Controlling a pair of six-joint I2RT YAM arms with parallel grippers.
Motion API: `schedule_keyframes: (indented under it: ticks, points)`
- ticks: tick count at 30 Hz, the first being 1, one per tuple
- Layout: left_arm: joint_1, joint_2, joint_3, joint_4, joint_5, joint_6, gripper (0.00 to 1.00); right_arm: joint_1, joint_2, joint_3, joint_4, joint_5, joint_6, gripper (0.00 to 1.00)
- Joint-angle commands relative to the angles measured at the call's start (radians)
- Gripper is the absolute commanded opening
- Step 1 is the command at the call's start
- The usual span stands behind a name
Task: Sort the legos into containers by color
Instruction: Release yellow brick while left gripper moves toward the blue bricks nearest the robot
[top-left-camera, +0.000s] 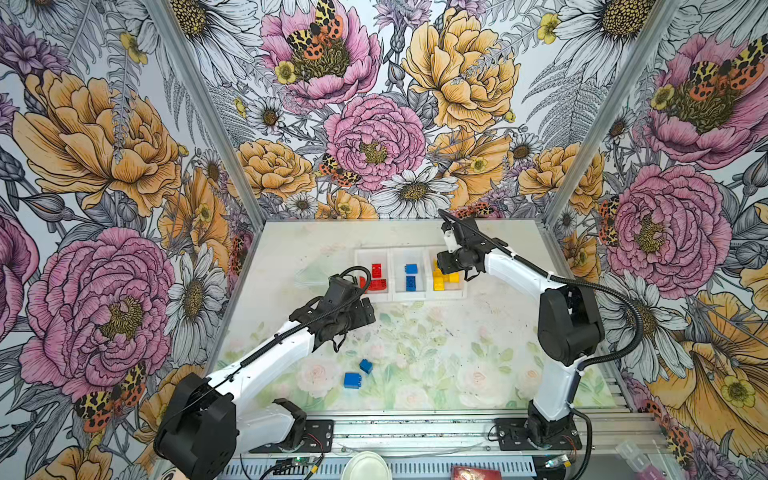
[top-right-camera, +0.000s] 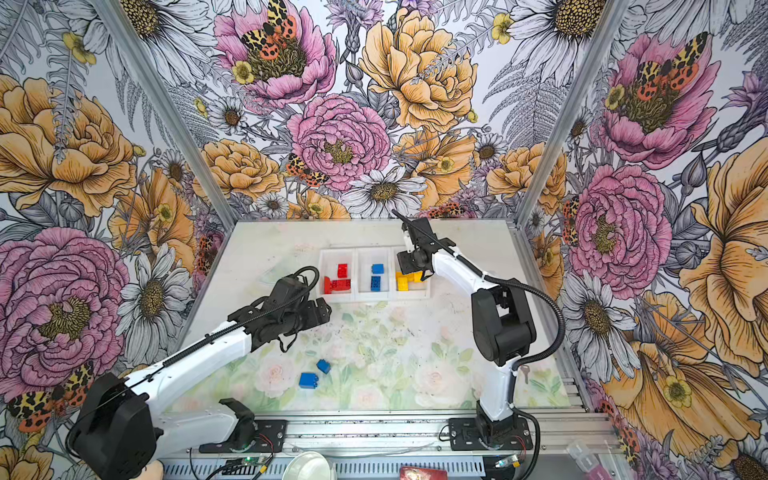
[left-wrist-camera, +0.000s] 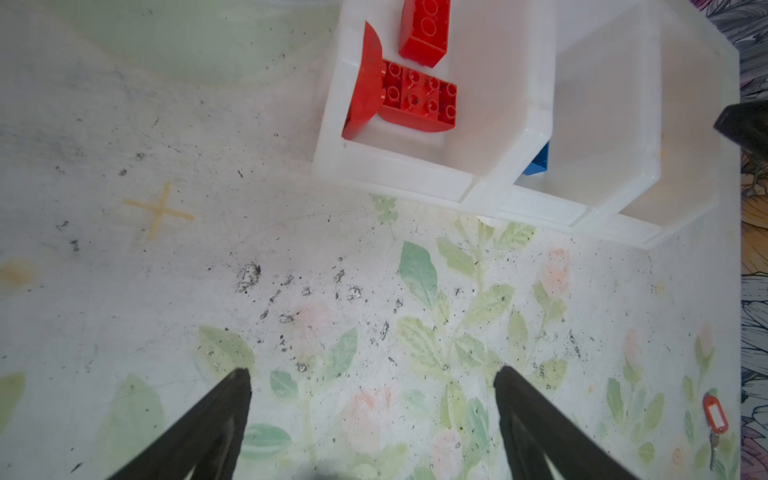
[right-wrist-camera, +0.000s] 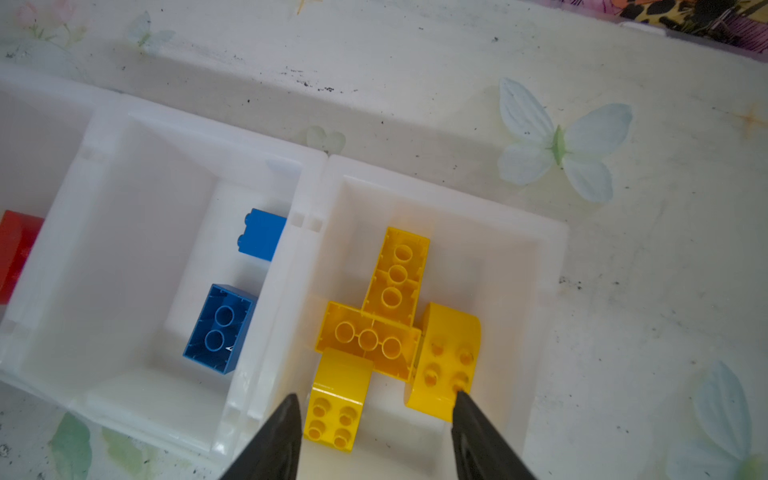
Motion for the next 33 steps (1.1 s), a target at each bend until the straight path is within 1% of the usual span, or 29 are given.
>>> schedule_keyframes:
  ticks: [1, 8, 16, 21, 24, 28, 33]
  points:
    - [-0.045, -0.052, 0.029, -0.106, -0.053, -0.032, 0.92, 0.007, -0.072, -0.041, 0.009, -0.022, 0.019, 0.62]
    - [-0.157, -0.13, -0.013, -0.252, -0.099, -0.121, 0.89, 0.021, -0.167, -0.148, 0.01, -0.082, 0.044, 0.72]
    - [-0.289, -0.143, -0.032, -0.353, -0.131, -0.225, 0.83, 0.031, -0.323, -0.323, 0.01, -0.236, 0.099, 0.78]
    - [-0.333, -0.139, -0.05, -0.377, -0.117, -0.268, 0.78, 0.036, -0.424, -0.426, 0.01, -0.288, 0.146, 0.81]
    - [-0.354, -0.132, -0.057, -0.4, -0.108, -0.289, 0.77, 0.045, -0.467, -0.471, 0.01, -0.305, 0.168, 0.82]
    - [-0.37, -0.131, -0.065, -0.435, -0.106, -0.312, 0.75, 0.061, -0.5, -0.512, 0.009, -0.314, 0.19, 0.82]
    - [-0.371, -0.125, -0.088, -0.435, -0.081, -0.323, 0.73, 0.084, -0.515, -0.533, 0.01, -0.318, 0.207, 0.82]
